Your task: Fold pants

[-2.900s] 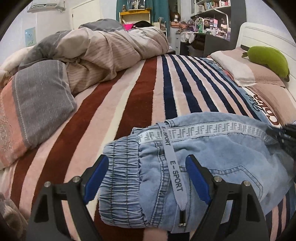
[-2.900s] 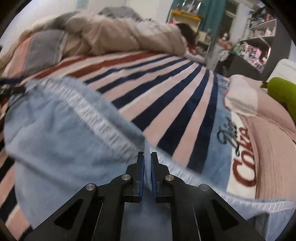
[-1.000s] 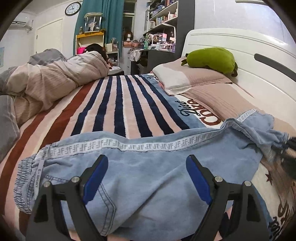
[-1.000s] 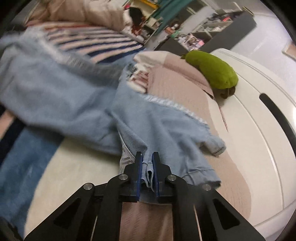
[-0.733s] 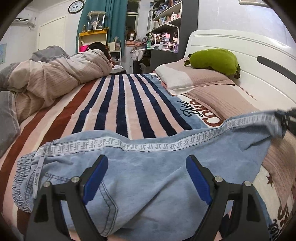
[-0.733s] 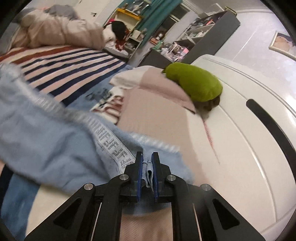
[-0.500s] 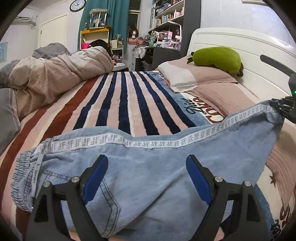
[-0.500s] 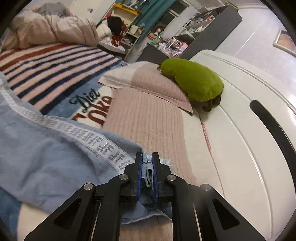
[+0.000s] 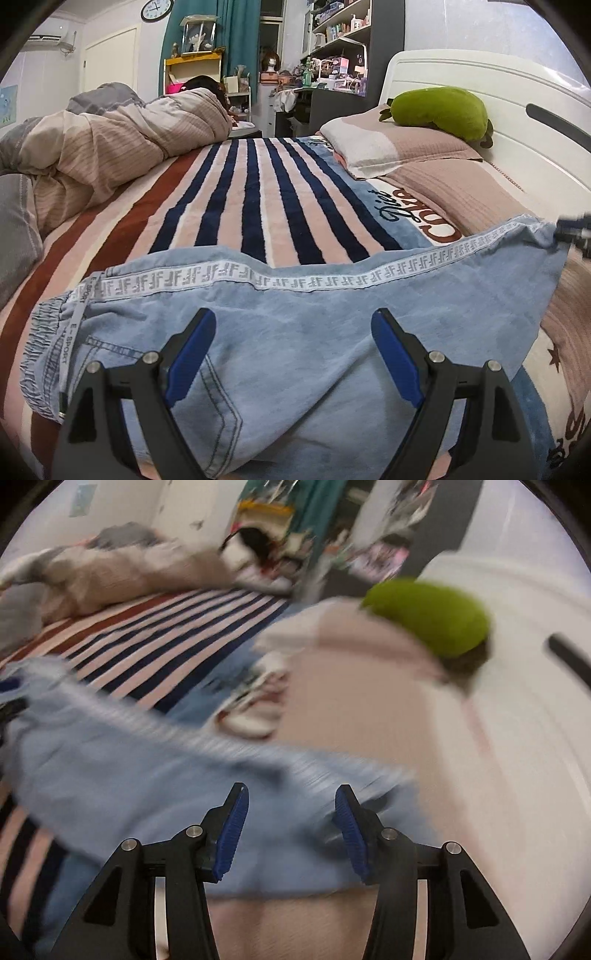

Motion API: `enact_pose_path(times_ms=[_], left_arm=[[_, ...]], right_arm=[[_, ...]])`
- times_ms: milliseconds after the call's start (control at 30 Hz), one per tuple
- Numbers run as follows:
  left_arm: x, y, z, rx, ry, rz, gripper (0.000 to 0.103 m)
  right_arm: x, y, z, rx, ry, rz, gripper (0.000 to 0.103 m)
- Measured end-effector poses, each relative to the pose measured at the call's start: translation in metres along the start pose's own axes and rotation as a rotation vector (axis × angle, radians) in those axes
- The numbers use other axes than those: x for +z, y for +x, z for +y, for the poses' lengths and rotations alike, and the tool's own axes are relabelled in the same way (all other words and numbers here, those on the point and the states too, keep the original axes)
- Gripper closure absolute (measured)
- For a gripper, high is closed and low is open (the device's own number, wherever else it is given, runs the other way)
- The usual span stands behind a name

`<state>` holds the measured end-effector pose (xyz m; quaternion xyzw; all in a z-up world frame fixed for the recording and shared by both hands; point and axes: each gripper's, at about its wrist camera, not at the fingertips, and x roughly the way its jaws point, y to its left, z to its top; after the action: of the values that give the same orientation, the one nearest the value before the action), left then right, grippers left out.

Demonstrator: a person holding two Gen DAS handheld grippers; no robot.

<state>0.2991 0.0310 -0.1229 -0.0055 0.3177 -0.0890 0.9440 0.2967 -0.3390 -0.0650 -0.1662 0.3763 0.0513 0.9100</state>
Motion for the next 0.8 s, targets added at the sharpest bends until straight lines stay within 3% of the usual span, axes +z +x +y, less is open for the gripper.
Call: enact_pose_path(times_ms=[67, 133, 167, 233, 333, 433, 500, 533, 600, 800], left_arm=[[0.0, -0.001, 0.0, -0.004, -0.001, -0.003, 0.019], [0.001, -0.003, 0.001, -0.004, -0.003, -0.008, 0.019], [0.001, -0.004, 0.002, -0.006, -0.005, -0.009, 0.019], [0.001, -0.004, 0.004, -0.011, -0.013, -0.009, 0.019], [0.001, -0.003, 0.004, -0.01, -0.017, -0.007, 0.019], [0.002, -0.002, 0.005, -0.007, -0.015, -0.004, 0.019], [0.002, -0.001, 0.006, -0.007, -0.019, -0.002, 0.019], [0.002, 0.0, 0.007, -0.008, -0.021, 0.0, 0.019], [0.002, 0.001, 0.009, -0.008, -0.029, 0.004, 0.019], [0.001, 0.001, 0.011, -0.001, -0.031, 0.002, 0.019]], right_arm=[[-0.006, 0.006, 0.007, -0.073, -0.022, 0.031, 0.062], [-0.009, 0.009, 0.005, -0.192, -0.06, 0.007, 0.048], [-0.009, 0.011, 0.001, -0.242, -0.066, 0.0, 0.035], [-0.01, 0.013, -0.009, -0.238, -0.06, 0.005, 0.035], [-0.003, 0.028, -0.028, -0.127, -0.029, 0.073, 0.041], [0.002, 0.052, -0.039, -0.049, -0.008, 0.213, 0.055], [0.002, 0.064, -0.049, 0.001, 0.045, 0.261, 0.072], [0.003, 0.067, -0.053, 0.016, 0.074, 0.259, 0.075], [0.004, 0.065, -0.062, 0.049, 0.128, 0.215, 0.1], [0.01, 0.057, -0.09, -0.099, 0.231, 0.115, 0.099]])
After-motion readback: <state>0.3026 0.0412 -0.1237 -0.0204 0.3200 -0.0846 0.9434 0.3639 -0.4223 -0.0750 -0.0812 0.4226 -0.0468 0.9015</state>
